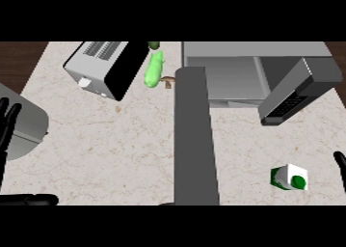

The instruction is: Pick up the milk, place it into the microwave and close the microwave

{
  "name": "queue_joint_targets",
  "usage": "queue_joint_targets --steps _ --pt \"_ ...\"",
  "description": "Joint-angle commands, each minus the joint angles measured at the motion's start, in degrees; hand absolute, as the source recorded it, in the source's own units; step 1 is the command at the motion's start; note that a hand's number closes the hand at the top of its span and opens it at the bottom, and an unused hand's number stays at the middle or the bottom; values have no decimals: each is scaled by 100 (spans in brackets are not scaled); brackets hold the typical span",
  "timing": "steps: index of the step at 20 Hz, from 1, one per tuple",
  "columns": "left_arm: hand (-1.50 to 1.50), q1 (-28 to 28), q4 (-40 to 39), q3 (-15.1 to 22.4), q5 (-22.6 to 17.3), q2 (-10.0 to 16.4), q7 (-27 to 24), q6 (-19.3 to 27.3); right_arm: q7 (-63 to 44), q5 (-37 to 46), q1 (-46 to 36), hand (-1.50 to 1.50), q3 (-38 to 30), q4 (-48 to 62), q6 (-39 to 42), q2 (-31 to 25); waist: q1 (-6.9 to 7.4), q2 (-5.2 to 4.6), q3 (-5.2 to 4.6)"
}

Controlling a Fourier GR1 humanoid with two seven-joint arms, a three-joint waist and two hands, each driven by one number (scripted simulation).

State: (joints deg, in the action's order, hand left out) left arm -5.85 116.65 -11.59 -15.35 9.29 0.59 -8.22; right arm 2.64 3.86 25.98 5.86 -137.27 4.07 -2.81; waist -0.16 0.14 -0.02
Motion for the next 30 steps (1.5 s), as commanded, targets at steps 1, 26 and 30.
queue_joint_targets --steps 1,26,30 --pt "-150 -402 267 -202 -273 56 -6 -298 159 144 404 -150 -128 24 -33 73 5 0 3" --pt "-150 -1705 1187 -1063 -1051 -254 91 -1388 1977 -42 -300 -150 -1401 3481 -168 180 46 -6 4" --pt "-150 -1260 777 -1396 -1209 -17 110 -1330 2645 55 -664 -150 -1720 4678 -270 112 48 -12 6"
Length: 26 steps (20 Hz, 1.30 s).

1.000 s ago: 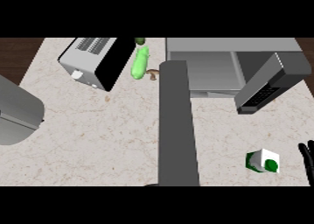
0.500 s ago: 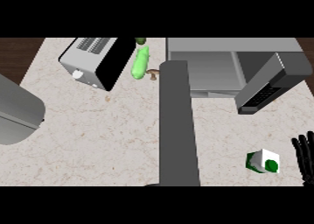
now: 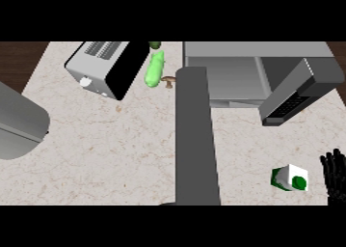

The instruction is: Pick up the milk, place it into the microwave and close the microwave

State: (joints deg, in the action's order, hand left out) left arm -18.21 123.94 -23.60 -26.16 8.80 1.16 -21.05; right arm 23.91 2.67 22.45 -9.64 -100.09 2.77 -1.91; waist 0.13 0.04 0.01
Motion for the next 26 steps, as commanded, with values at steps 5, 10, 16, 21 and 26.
queue_joint_targets --steps 5,10,16,21,26 --pt "-150 -333 257 -371 -312 -180 17 -446 829 -192 -335 -150 -547 1400 314 -312 8 1 0" --pt "-150 419 -236 -450 -246 101 258 -191 1577 -116 -901 -150 -744 2772 397 -468 -5 -8 3" --pt "-150 36 252 -686 -442 -112 400 -405 2221 4 -1289 -150 -851 3650 399 -657 13 -2 2" --pt "-150 339 -286 -623 -152 -188 207 -578 2651 158 -1569 -150 -932 4561 91 -683 -4 -5 0" --pt "-150 -132 527 -800 -639 -288 739 -567 3230 308 -2430 -150 -1039 5778 -206 -913 33 -4 3"
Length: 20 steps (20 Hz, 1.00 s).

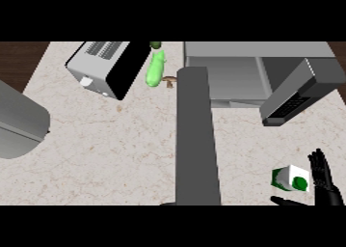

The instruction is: Pick up the milk, place it into the microwave and close the microwave

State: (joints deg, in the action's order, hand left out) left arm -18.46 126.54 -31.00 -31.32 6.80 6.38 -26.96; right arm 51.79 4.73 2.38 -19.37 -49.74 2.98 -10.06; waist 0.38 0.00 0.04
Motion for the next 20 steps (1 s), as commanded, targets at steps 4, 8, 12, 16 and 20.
queue_joint_targets --steps 4,8,12,16,20 --pt "-150 151 -169 -328 -280 140 185 -129 703 -14 -408 -150 -121 1223 191 -438 -8 0 0" --pt "-150 11 -14 -7 264 -363 0 -214 1028 46 -953 150 5 1819 367 -403 3 -3 1" --pt "-150 7 227 -101 -25 -259 190 -99 1592 408 -1235 150 73 2033 -420 -350 40 -11 9" --pt "-150 167 -262 -396 -236 70 90 -304 1951 228 -1084 150 17 1948 14 -339 1 -3 2" --pt "-150 -139 -178 -374 -51 -209 -132 -560 1540 388 -1582 150 269 1943 -164 -98 65 -7 3"
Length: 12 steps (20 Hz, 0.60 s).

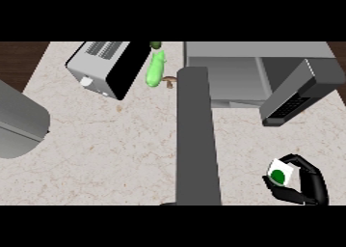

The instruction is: Pick up the milk, place it into the microwave and close the microwave

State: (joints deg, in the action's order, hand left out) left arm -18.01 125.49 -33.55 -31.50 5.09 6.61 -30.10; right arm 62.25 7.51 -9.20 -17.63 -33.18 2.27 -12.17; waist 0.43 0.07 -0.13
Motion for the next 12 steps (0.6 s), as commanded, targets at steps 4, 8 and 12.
queue_joint_targets --steps 4,8,12 --pt "-150 233 -284 -47 -28 75 5 -22 117 86 -1022 150 84 354 -341 296 27 -20 18" --pt "-150 -307 45 -264 -266 -37 -44 -330 10 11 -999 150 267 236 331 353 24 -1 15" --pt "-150 152 -8 1 -113 -30 237 41 -354 -71 -775 150 584 -573 569 681 -63 12 10"
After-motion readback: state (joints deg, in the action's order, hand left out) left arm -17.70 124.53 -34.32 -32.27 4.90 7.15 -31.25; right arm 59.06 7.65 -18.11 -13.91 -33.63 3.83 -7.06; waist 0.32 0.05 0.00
